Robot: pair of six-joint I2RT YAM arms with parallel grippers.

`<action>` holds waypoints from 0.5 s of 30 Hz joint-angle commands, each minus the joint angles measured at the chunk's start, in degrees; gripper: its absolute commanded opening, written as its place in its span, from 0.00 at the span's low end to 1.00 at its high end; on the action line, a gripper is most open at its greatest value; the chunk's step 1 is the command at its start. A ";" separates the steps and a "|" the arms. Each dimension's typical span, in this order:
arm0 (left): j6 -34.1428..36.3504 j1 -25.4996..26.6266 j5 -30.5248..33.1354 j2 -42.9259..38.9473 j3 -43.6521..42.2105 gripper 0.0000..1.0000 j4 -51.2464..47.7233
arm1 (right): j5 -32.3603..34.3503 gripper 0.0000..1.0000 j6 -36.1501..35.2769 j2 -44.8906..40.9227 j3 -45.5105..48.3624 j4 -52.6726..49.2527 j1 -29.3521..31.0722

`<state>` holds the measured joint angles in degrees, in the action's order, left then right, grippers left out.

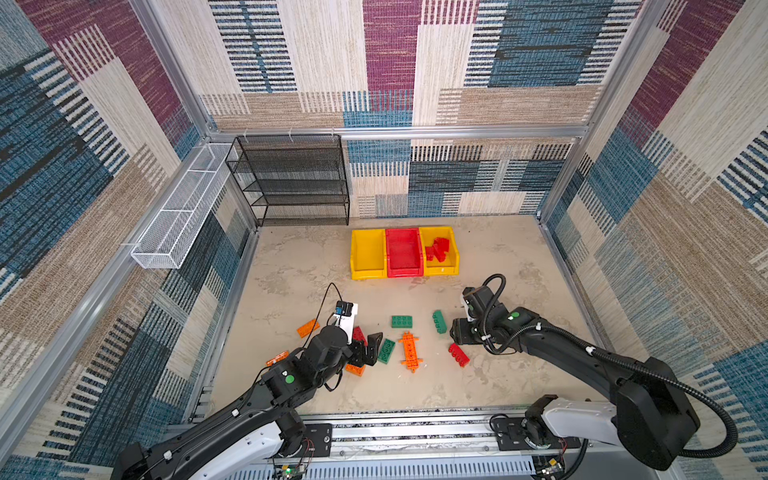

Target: Sort the legos into containers by color

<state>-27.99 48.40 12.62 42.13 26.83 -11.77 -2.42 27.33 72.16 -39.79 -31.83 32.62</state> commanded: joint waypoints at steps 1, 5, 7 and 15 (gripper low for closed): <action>-1.46 -0.05 0.87 -0.11 0.58 0.99 -2.39 | -1.71 0.58 3.45 1.00 1.46 3.71 1.39; -1.72 -0.10 1.79 -1.07 0.48 0.99 -4.17 | -0.93 0.58 4.31 1.17 1.78 3.51 3.12; -1.87 -0.09 2.12 -1.50 0.05 0.99 -4.18 | -0.98 0.58 4.38 1.00 1.74 3.21 3.40; -2.07 -0.06 2.76 -0.91 -0.60 0.99 -3.12 | -1.45 0.53 6.03 3.06 4.00 3.00 4.59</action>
<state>-30.00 48.38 14.66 40.95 26.52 -14.87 -3.44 31.70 74.67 -36.40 -29.47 36.91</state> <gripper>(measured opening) 0.990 0.537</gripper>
